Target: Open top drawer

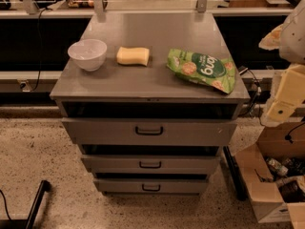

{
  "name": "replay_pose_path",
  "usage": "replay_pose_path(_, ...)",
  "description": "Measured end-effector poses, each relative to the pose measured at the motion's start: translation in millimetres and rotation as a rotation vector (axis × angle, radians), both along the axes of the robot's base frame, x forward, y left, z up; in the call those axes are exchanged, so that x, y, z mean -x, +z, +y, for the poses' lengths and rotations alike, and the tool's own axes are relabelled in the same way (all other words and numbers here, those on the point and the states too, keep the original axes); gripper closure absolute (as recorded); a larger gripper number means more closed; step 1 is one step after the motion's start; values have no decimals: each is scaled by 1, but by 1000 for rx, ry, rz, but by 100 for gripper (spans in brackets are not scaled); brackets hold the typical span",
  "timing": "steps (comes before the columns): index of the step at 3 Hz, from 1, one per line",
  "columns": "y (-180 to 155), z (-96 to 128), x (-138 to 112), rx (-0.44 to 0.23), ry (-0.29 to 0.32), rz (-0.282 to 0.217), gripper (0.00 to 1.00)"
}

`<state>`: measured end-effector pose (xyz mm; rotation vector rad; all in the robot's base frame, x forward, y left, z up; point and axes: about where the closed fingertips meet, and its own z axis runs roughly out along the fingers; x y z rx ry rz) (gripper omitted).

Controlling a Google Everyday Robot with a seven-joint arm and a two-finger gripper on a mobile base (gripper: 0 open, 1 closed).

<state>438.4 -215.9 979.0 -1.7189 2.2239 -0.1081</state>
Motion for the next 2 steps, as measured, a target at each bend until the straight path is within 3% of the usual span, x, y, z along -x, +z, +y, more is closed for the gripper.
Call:
replay_pose_path(1, 0, 0, 0, 0, 0, 0, 0)
replay_pose_path(2, -37, 9, 9, -30, 8, 52, 0)
